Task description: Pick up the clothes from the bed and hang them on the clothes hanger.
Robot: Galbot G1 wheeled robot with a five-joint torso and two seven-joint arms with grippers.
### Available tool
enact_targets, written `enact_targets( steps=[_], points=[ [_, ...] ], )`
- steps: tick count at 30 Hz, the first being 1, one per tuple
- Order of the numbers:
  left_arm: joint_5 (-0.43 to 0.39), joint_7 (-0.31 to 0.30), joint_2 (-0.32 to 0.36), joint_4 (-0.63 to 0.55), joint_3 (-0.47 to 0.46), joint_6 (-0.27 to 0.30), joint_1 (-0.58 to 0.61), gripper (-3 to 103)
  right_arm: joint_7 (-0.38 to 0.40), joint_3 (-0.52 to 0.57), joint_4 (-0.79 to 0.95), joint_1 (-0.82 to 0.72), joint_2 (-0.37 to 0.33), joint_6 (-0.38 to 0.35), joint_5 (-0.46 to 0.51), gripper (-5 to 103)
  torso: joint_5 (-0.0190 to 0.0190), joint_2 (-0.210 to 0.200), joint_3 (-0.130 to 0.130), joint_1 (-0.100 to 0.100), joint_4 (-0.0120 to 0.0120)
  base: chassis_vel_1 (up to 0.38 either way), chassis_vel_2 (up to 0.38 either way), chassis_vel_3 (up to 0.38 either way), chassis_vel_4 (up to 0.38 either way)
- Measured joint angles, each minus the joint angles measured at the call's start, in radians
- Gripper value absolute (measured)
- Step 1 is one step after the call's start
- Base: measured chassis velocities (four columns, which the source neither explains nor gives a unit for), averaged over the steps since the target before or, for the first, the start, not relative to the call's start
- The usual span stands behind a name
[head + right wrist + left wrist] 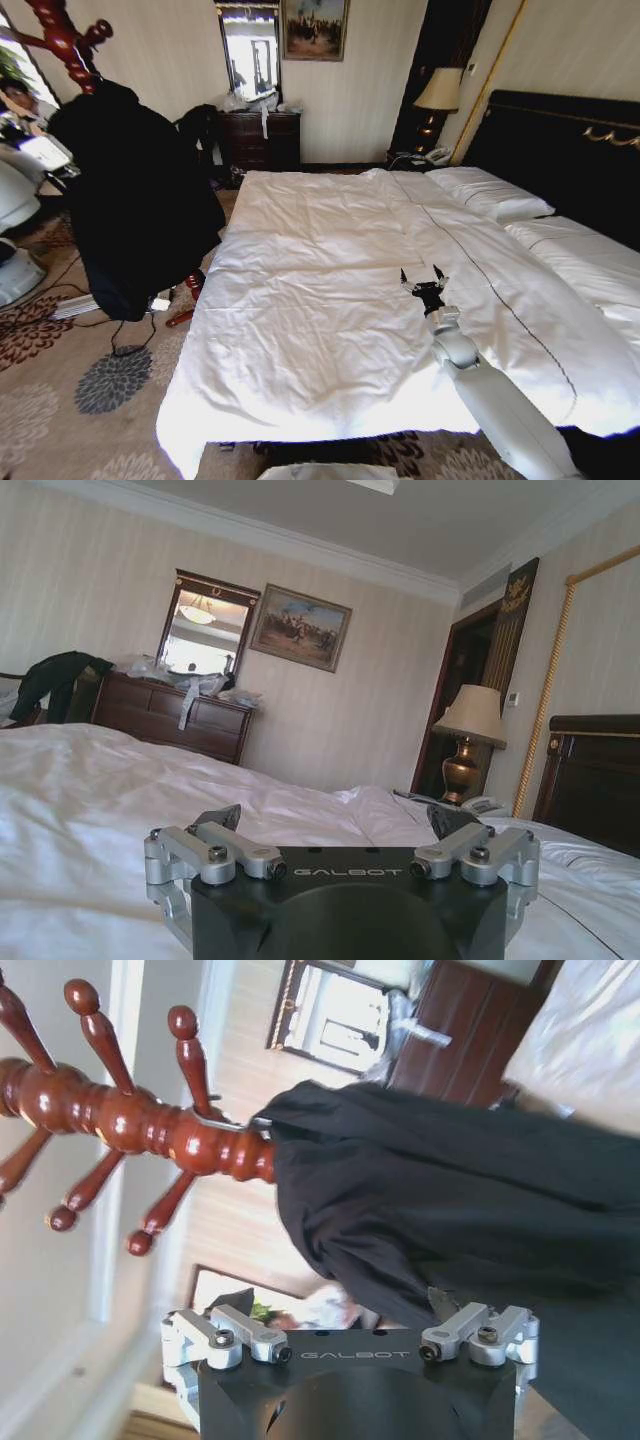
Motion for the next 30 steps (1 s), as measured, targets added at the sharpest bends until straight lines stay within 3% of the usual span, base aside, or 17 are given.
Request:
enact_targets(
  steps=[1, 2, 3, 4, 6, 7, 8, 10, 15, 18, 20, 23, 24, 26, 27, 28, 30],
  points=[
    [-0.089, -0.039, 0.023, -0.032, -0.001, 0.000, 0.009, 99, -0.001, 0.001, 0.005, -0.004, 0.001, 0.005, 0.006, 100, 0.0000, 0.000, 0.000, 0.000, -0.0005, 0.000, 0.000, 0.000, 0.000],
    [-0.089, -0.039, 0.023, -0.032, -0.001, 0.000, 0.009, 99, -0.001, 0.001, 0.005, -0.004, 0.001, 0.005, 0.006, 100, 0.0000, 0.000, 0.000, 0.000, -0.0005, 0.000, 0.000, 0.000, 0.000],
    [-0.214, -0.096, 0.042, -0.057, -0.001, -0.014, 0.019, 100, -0.008, 0.005, 0.011, -0.006, 0.002, 0.018, 0.021, 100, -0.0001, 0.000, 0.000, 0.000, -0.0006, 0.000, 0.000, 0.000, 0.000],
    [-0.350, -0.157, 0.056, -0.074, -0.001, -0.057, 0.026, 100, -0.024, 0.013, 0.020, -0.008, 0.003, 0.038, 0.053, 100, -0.0002, 0.000, 0.000, 0.000, -0.0007, 0.000, 0.000, 0.000, 0.000],
    [-0.506, -0.213, 0.076, -0.079, 0.005, -0.173, 0.028, 100, -0.049, 0.030, 0.038, -0.010, 0.004, 0.076, 0.109, 100, -0.0002, 0.000, 0.000, 0.000, -0.0011, 0.000, 0.000, 0.000, 0.000],
    [-0.506, -0.213, 0.076, -0.079, 0.005, -0.173, 0.028, 100, -0.049, 0.030, 0.038, -0.010, 0.004, 0.076, 0.109, 100, -0.0002, 0.000, 0.000, 0.000, -0.0011, 0.000, 0.000, 0.000, 0.000],
    [-0.567, -0.231, 0.092, -0.072, 0.012, -0.276, 0.026, 100, -0.055, 0.044, 0.050, -0.011, 0.004, 0.102, 0.139, 100, -0.0002, 0.000, 0.000, 0.000, -0.0012, 0.000, 0.000, 0.000, 0.000],
    [-0.644, -0.243, 0.129, -0.058, 0.039, -0.419, 0.000, 100, -0.057, 0.081, 0.073, -0.015, -0.001, 0.143, 0.167, 100, -0.0001, 0.000, 0.000, 0.000, -0.0008, 0.000, 0.000, 0.000, 0.000],
    [-0.753, -0.245, 0.219, -0.065, 0.137, -0.563, -0.083, 100, -0.023, 0.147, 0.115, -0.047, -0.008, 0.177, 0.174, 100, 0.0002, 0.000, 0.000, 0.000, -0.0005, 0.000, 0.000, 0.000, 0.000],
    [-0.765, -0.273, 0.301, -0.100, 0.381, -0.607, -0.265, 100, 0.011, 0.192, 0.160, -0.088, -0.008, 0.174, 0.178, 100, -0.0017, 0.000, 0.000, 0.000, -0.0011, 0.000, 0.000, 0.000, 0.000],
    [-0.764, -0.286, 0.321, -0.112, 0.426, -0.610, -0.308, 100, 0.016, 0.199, 0.166, -0.094, -0.008, 0.173, 0.177, 100, -0.0015, 0.000, 0.000, 0.000, -0.0014, 0.000, 0.000, 0.000, 0.000],
    [-0.673, -0.356, 0.479, -0.218, 0.697, -0.637, -0.551, 100, 0.039, 0.246, 0.201, -0.126, 0.006, 0.164, 0.164, 100, 0.0006, 0.000, 0.000, 0.000, 0.0001, 0.000, 0.000, 0.000, 0.000],
    [-0.673, -0.356, 0.479, -0.218, 0.697, -0.637, -0.551, 100, 0.039, 0.246, 0.201, -0.126, 0.006, 0.164, 0.164, 100, 0.0006, 0.000, 0.000, 0.000, 0.0001, 0.000, 0.000, 0.000, 0.000],
    [-0.548, -0.353, 0.608, -0.271, 0.884, -0.718, -0.708, 100, 0.048, 0.262, 0.206, -0.132, 0.015, 0.161, 0.161, 100, -0.0005, 0.000, 0.000, 0.000, -0.0013, 0.000, 0.000, 0.000, 0.000],
    [-0.518, -0.351, 0.657, -0.280, 0.943, -0.742, -0.758, 100, 0.050, 0.265, 0.205, -0.132, 0.021, 0.161, 0.161, 100, 0.0000, 0.000, 0.000, 0.000, -0.0010, 0.000, 0.000, 0.000, 0.000],
    [-0.518, -0.351, 0.657, -0.280, 0.943, -0.742, -0.758, 100, 0.050, 0.265, 0.205, -0.132, 0.021, 0.161, 0.161, 100, 0.0000, 0.000, 0.000, 0.000, -0.0010, 0.000, 0.000, 0.000, 0.000],
    [-0.487, -0.348, 0.771, -0.287, 1.090, -0.762, -0.871, 100, 0.051, 0.270, 0.197, -0.129, 0.035, 0.162, 0.160, 100, 0.0000, 0.000, 0.000, 0.000, 0.0006, 0.000, 0.000, 0.000, 0.000]
  ],
)
